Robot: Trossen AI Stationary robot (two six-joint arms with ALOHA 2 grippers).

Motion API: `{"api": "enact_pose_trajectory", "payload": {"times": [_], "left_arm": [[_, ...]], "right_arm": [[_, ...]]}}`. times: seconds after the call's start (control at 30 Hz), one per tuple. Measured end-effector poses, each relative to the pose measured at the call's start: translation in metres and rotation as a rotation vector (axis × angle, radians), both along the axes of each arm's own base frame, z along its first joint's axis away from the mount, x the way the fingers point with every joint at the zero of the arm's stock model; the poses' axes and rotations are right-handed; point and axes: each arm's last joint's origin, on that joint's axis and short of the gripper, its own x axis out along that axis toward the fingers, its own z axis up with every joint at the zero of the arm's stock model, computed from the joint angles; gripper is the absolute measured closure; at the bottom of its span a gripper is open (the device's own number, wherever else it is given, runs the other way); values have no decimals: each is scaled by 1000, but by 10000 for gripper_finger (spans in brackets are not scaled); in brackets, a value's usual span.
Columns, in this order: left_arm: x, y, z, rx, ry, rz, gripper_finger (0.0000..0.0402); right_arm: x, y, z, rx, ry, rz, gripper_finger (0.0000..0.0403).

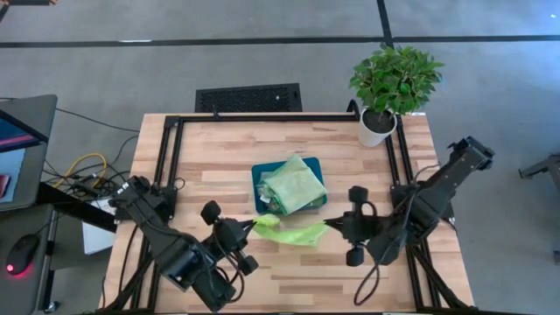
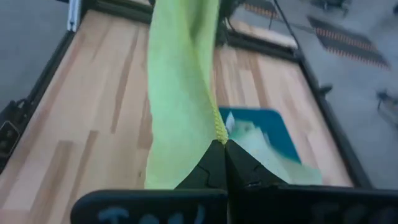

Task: Fold microfiber towels
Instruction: Fold the green microfiber towel

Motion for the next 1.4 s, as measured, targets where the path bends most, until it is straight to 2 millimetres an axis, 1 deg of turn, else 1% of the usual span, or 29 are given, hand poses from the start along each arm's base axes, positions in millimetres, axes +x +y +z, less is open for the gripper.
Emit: {"api": "enact_pose_trajectory", "payload": {"times": [0.07,0.17,0.3,0.4,0.53,0.63,0.83,0.97,1.13,1.2,1.27,1.4], "left_arm": [[1,3,7,-41,-1,0,401],[4,3,8,-112,-29,18,401],[6,-1,-2,-164,-9,24,401],[3,-4,-11,-194,-4,55,401],[3,0,-19,-171,-18,106,401],[9,9,-22,-126,0,123,401],[28,37,-26,-33,78,159,401],[35,53,-22,62,80,175,401],[36,69,-12,94,79,196,401],[34,69,-11,88,78,192,401],[31,62,-12,54,99,166,401],[21,40,-17,-47,139,100,401]], "right_arm": [[-8,-2,0,37,18,-34,399],[-15,-4,-1,80,40,-78,399],[-21,-3,-4,106,68,-102,399],[-23,-1,-4,123,71,-111,399],[-21,-4,-5,113,70,-126,399],[-17,-12,-5,82,75,-161,399],[-9,-33,-8,25,116,-252,399],[-5,-47,-9,-50,121,-318,399],[0,-60,-9,-98,115,-375,399],[1,-61,-9,-97,116,-380,397],[-1,-57,-9,-68,129,-356,394],[-7,-39,-11,38,178,-239,393]]}}
